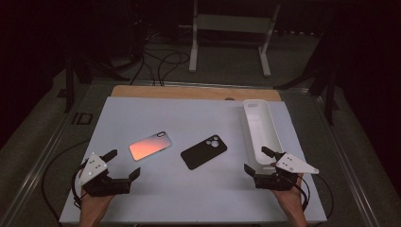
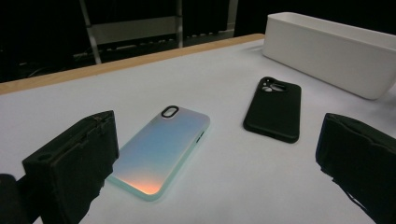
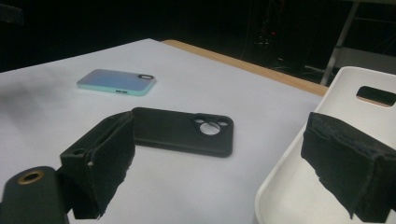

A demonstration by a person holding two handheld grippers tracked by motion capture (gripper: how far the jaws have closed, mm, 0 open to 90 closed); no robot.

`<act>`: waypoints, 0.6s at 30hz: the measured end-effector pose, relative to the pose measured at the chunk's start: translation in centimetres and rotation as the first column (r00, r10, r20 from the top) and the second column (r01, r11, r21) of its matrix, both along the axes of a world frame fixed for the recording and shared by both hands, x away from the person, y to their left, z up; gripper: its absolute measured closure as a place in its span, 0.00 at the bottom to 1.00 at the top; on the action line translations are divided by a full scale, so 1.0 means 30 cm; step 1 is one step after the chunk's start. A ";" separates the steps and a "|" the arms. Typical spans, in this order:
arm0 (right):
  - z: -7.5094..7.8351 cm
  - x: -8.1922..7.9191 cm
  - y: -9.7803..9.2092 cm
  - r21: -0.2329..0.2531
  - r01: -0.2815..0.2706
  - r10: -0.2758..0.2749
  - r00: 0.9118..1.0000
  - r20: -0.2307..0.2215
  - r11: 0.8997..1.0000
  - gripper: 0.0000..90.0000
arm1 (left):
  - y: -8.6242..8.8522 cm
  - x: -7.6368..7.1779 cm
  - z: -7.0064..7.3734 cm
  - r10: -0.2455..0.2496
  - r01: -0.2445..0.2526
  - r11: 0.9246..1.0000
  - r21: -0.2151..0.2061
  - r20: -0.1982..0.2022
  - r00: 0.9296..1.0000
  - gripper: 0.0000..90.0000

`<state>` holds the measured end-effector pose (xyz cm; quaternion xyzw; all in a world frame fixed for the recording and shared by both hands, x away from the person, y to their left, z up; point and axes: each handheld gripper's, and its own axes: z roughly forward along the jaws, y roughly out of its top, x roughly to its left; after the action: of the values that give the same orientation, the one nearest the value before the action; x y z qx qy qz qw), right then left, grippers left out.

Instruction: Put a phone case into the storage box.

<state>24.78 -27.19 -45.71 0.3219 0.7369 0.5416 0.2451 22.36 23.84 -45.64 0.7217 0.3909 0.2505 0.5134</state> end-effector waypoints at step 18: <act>-0.003 0.002 0.004 0.000 0.004 -0.004 1.000 -0.004 1.000 0.11 | -0.009 0.005 -0.004 -0.008 0.008 1.000 0.002 0.003 1.000 0.00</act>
<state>24.85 -27.07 -45.79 0.3243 0.7366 0.5407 0.2447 22.50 23.57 -45.75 0.7235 0.3870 0.2498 0.5142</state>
